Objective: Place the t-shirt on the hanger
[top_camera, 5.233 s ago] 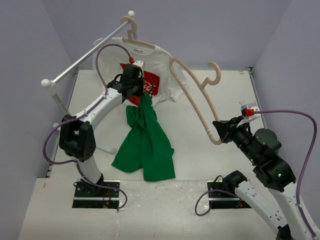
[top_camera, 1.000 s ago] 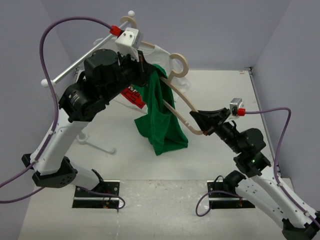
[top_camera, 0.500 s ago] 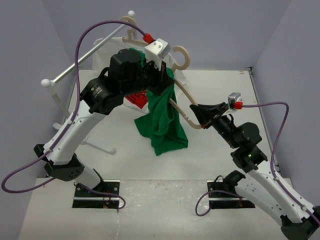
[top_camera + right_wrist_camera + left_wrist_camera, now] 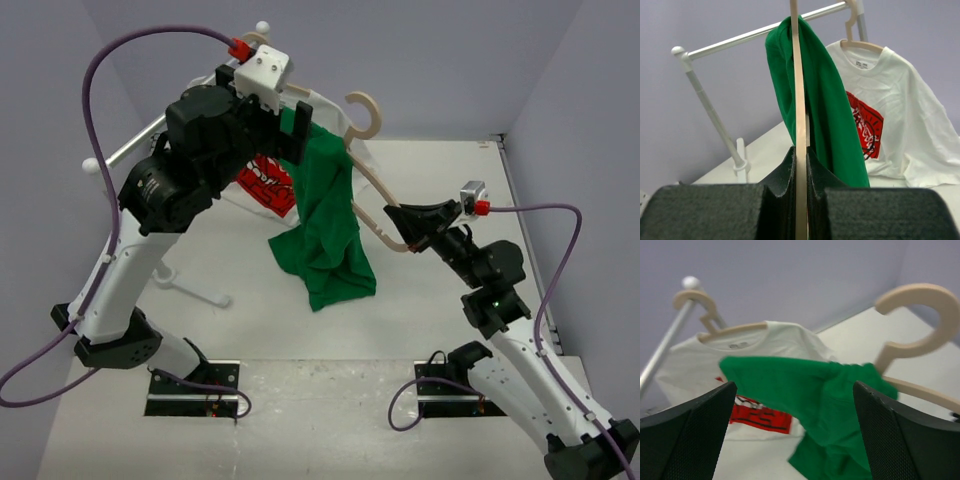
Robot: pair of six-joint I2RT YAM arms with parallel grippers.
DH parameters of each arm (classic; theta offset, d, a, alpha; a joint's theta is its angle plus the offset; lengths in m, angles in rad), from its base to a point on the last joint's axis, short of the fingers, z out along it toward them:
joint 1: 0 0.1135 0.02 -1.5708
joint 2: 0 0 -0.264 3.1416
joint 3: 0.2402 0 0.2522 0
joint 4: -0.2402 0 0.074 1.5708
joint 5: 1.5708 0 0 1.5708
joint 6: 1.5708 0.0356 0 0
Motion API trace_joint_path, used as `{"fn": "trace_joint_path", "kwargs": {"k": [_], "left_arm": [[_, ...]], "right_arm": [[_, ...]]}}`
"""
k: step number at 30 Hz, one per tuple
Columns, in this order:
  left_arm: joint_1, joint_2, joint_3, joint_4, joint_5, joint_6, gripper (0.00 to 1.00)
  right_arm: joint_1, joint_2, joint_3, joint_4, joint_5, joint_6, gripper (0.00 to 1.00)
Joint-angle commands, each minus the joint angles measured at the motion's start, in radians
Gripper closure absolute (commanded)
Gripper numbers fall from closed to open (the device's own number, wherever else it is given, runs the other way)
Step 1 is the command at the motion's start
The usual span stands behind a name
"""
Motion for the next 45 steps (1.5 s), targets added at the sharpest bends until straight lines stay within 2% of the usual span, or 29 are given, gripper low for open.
{"fn": "trace_joint_path", "kwargs": {"k": [1, 5, 6, 7, 9, 12, 13, 17, 19, 21, 25, 30, 34, 40, 45], "left_arm": [[0.147, -0.083, -0.137, 0.162, 0.103, 0.309, 0.00], [0.186, -0.176, -0.289, 0.263, 0.355, 0.501, 0.00], [0.187, -0.192, -0.290, 0.228, 0.463, 0.577, 0.00], [0.188, -0.194, -0.290, 0.181, 0.549, 0.627, 0.00], [0.189, -0.154, -0.207, -0.027, 0.796, 0.741, 0.00], [0.188, -0.121, -0.172, -0.147, 0.927, 0.774, 0.00], [0.189, -0.124, -0.189, -0.163, 0.943, 0.784, 0.00], [0.189, -0.129, -0.316, -0.179, 0.922, 0.782, 0.13], [0.191, -0.129, -0.360, -0.170, 0.915, 0.777, 0.15], [0.195, -0.126, -0.368, -0.166, 0.918, 0.768, 0.17], [0.205, -0.126, -0.374, -0.170, 0.920, 0.766, 0.30], [0.216, -0.153, -0.405, -0.138, 0.907, 0.758, 0.45], [0.217, -0.155, -0.420, -0.135, 0.931, 0.760, 1.00], [0.218, -0.172, -0.468, -0.092, 0.948, 0.752, 1.00], [0.220, -0.204, -0.490, -0.072, 1.034, 0.783, 1.00]], "right_arm": [[-0.124, 0.046, 0.077, 0.145, -0.348, -0.018, 1.00], [-0.260, 0.117, 0.094, 0.203, -0.607, -0.015, 1.00], [-0.298, 0.145, 0.116, 0.211, -0.755, -0.022, 1.00], [-0.322, 0.150, 0.120, 0.213, -0.779, -0.023, 1.00], [-0.387, 0.210, 0.164, 0.218, -0.924, 0.007, 1.00], [-0.419, 0.278, 0.213, 0.230, -1.047, 0.032, 1.00], [-0.423, 0.292, 0.223, 0.228, -1.064, 0.032, 1.00], [-0.435, 0.277, 0.229, 0.230, -1.068, -0.027, 1.00], [-0.440, 0.264, 0.232, 0.228, -1.065, -0.071, 1.00], [-0.448, 0.263, 0.247, 0.230, -1.079, -0.074, 1.00], [-0.487, 0.324, 0.316, 0.230, -1.167, -0.025, 1.00], [-0.491, 0.344, 0.325, 0.231, -1.192, -0.032, 1.00], [-0.492, 0.355, 0.333, 0.234, -1.197, -0.026, 1.00], [-0.490, 0.343, 0.313, 0.285, -1.203, 0.004, 1.00], [-0.472, 0.334, 0.305, 0.328, -1.217, 0.043, 1.00]]}}
